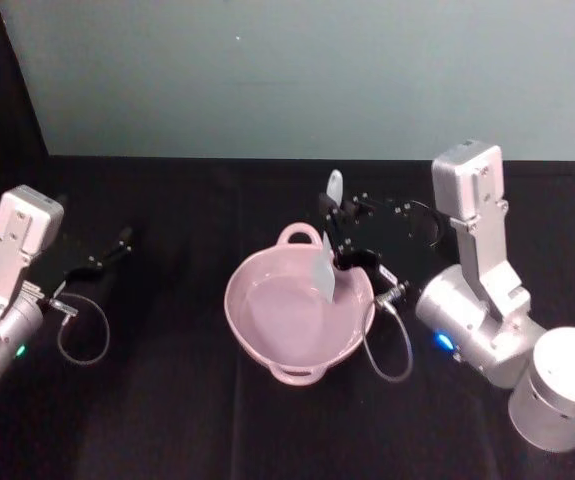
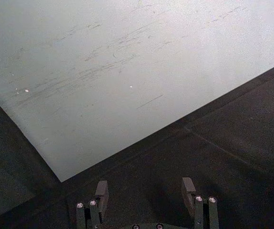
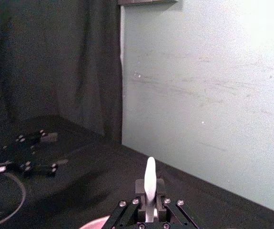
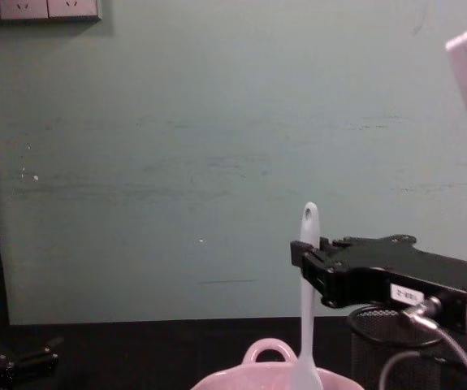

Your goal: Use the one hand to pick up the spoon and stir the clear water in the bowl.

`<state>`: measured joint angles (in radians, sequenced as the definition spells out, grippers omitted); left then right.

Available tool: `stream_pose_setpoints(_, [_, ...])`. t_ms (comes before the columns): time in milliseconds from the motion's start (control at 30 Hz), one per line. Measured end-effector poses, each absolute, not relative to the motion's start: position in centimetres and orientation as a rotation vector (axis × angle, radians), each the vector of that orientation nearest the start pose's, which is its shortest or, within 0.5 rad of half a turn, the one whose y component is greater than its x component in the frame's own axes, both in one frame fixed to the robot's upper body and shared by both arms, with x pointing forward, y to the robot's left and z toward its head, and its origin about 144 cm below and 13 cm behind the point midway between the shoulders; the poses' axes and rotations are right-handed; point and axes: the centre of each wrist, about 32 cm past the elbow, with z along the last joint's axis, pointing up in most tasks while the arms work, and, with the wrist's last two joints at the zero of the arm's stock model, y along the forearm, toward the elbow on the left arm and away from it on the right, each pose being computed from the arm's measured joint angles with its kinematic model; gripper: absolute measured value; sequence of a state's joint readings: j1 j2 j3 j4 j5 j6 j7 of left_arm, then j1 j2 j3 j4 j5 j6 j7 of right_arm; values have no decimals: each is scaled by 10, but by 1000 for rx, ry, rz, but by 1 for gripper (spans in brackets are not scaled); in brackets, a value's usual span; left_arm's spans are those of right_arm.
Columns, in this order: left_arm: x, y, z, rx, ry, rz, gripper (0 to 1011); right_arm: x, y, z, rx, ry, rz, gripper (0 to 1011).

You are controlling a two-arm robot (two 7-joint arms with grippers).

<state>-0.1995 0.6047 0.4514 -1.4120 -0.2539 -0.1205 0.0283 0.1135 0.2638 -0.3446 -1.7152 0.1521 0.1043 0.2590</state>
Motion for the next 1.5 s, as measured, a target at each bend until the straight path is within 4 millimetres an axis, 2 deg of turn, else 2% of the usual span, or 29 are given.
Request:
stream_pose_setpoints(333, [489,310,1140,305,-285,1248,1011,446,-195,1208,-56,-92,-896,129])
stream_pose_setpoints(767, [489,310,1140,305,-285,1248,1011,434,-174,1210,-43,-42,-841,129])
stream_pose_setpoints(1100, [489,310,1140,304,-285,1248,1011,447,-152,1204,-26,-25,-891,129])
stream_pose_setpoints(1500, [489,310,1140,304,-285,1248,1011,468,-147,1199,-3,-67,-1006,129])
